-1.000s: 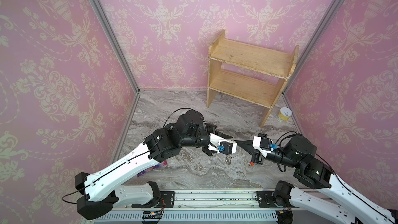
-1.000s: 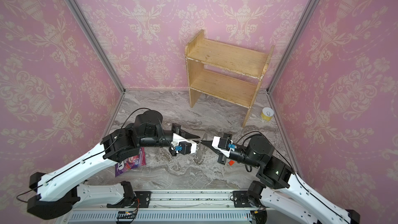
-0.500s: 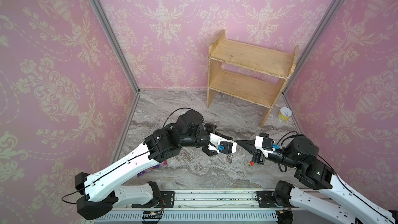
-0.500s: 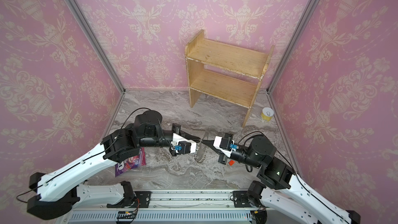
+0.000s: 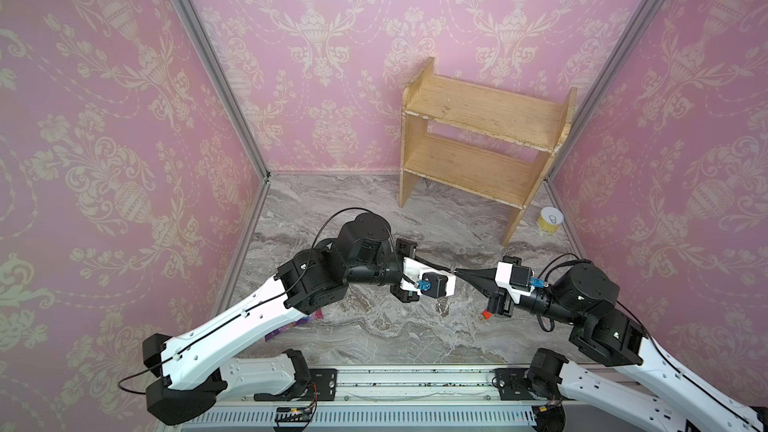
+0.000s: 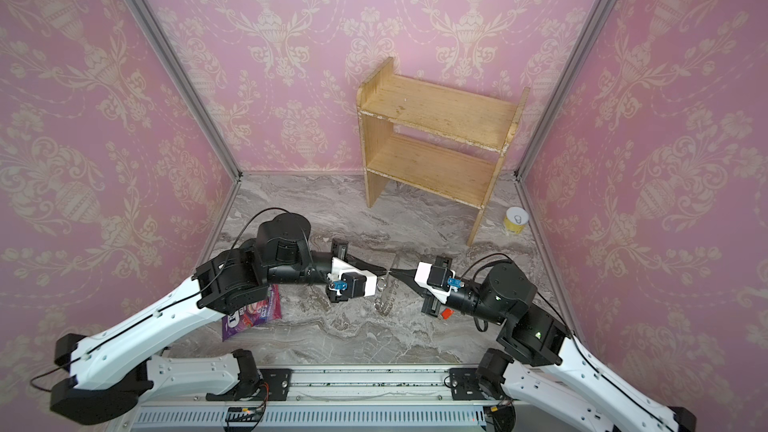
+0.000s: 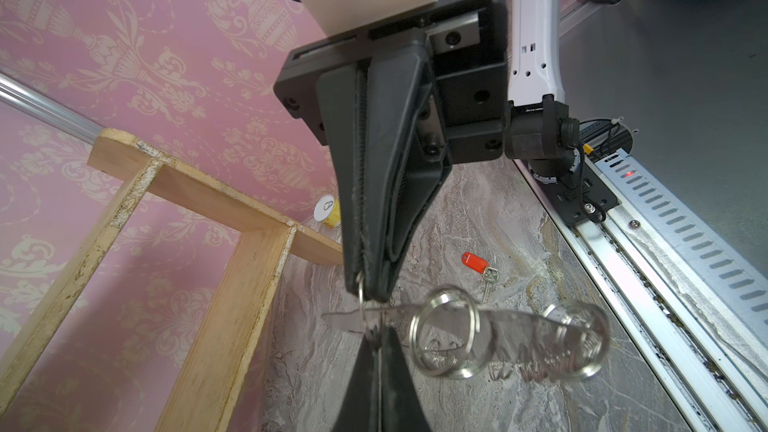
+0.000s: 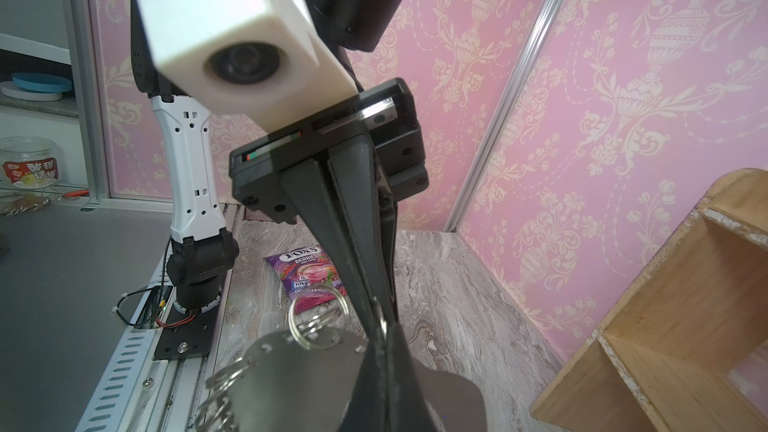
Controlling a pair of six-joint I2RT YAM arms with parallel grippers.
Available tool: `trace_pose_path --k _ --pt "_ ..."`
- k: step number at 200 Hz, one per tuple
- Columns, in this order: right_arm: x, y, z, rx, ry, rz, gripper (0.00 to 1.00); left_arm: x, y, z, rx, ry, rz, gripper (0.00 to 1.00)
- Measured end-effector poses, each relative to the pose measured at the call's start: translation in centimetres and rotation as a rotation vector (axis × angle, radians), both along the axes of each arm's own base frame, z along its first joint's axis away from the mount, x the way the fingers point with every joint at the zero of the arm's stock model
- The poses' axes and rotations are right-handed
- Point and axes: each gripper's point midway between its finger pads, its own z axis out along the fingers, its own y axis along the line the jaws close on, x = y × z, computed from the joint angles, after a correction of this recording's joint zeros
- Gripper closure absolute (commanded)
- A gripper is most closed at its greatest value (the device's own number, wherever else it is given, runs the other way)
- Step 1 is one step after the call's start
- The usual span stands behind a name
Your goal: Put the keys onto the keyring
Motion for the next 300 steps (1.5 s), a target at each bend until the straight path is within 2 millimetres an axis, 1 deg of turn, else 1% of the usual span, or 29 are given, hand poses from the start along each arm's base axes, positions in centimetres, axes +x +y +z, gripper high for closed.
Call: trace_pose_path --k 63,78,110,127,138,164,186,247,267,300 --pt "-0.3 0.1 0.2 0.013 0.001 0.019 1.00 0.0 0.1 0.3 -0.029 -0.008 0.007 1.00" --pt "-0.3 0.1 0.1 0.019 0.001 0.019 1.00 0.1 0.1 0.3 -0.041 0.000 0.014 0.92" --pt "-0.4 0.0 0.1 0.033 0.002 0.020 1.00 0.3 -0.1 0.3 -0.096 0.038 0.032 0.83" --pt "-0.4 0.0 0.2 0.038 0.003 0.021 1.00 0.5 0.2 0.5 -0.136 0.067 0.043 0.77" --pt "-0.5 -0.1 0.2 0.040 0.004 0.022 1.00 0.8 0.5 0.7 -0.159 0.087 0.053 0.75" --pt "-0.8 -0.1 0.3 0.041 0.003 0.034 1.00 1.6 1.4 2.1 -0.223 0.112 0.067 0.74" --pt "-0.9 -0.1 0.4 0.044 0.000 0.040 1.00 1.1 1.4 2.8 -0.251 0.131 0.032 0.74" --pt "-0.9 -0.2 0.8 0.057 -0.011 0.038 1.00 -0.6 1.2 3.0 -0.258 0.197 -0.059 0.75" --pt "-1.0 -0.3 1.0 0.066 -0.018 0.037 1.00 -0.8 1.2 2.9 -0.256 0.218 -0.077 0.74" --pt "-1.0 -0.3 1.2 0.072 -0.024 0.038 1.00 -0.6 0.7 2.2 -0.242 0.249 -0.084 0.73"
